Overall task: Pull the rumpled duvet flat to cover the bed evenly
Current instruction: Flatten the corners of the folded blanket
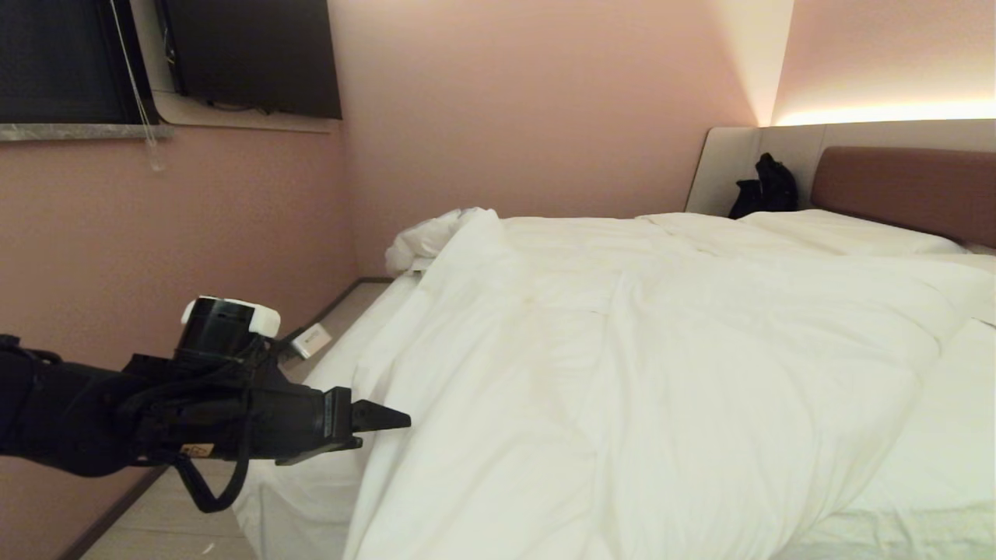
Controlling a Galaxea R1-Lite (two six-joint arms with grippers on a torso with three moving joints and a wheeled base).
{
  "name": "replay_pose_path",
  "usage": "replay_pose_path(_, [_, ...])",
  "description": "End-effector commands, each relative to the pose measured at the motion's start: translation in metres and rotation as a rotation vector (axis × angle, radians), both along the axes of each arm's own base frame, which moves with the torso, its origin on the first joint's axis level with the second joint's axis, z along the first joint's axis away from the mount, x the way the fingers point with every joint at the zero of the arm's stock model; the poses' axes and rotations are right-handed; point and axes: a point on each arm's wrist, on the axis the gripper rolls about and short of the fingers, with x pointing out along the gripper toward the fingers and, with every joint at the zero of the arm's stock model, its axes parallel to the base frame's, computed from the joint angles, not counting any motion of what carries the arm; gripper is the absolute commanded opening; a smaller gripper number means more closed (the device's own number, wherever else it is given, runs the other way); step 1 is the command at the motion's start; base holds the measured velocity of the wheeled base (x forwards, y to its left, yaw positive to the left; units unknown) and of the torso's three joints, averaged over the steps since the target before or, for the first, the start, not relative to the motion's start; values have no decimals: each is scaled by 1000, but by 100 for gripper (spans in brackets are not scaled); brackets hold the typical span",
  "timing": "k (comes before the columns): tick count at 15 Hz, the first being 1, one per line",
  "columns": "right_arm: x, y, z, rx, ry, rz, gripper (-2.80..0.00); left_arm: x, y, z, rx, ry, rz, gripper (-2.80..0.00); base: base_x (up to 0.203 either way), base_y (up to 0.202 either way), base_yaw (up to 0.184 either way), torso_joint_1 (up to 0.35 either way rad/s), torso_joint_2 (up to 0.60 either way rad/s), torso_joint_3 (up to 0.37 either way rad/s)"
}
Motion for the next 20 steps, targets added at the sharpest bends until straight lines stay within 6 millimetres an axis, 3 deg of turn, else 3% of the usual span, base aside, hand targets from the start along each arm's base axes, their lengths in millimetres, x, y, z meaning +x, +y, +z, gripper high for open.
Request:
replay_pose_path(1, [0, 0, 0, 0, 0, 1, -280, -2, -3, 5, -21, -11, -21, 0, 0, 0, 0, 0, 0, 0])
replay_pose_path(9, [0, 0, 0, 0, 0, 1, -280, 5, -29, -6, -14, -32, -118, 0, 0, 0, 0, 0, 0, 0])
replay_pose_path(12, [0, 0, 0, 0, 0, 1, -280, 12, -41, -25, 12, 1, -149, 0, 0, 0, 0, 0, 0, 0])
replay_pose_path(20, [0, 0, 0, 0, 0, 1, -280, 31, -47, -54, 72, 59, -125, 0, 0, 0, 0, 0, 0, 0])
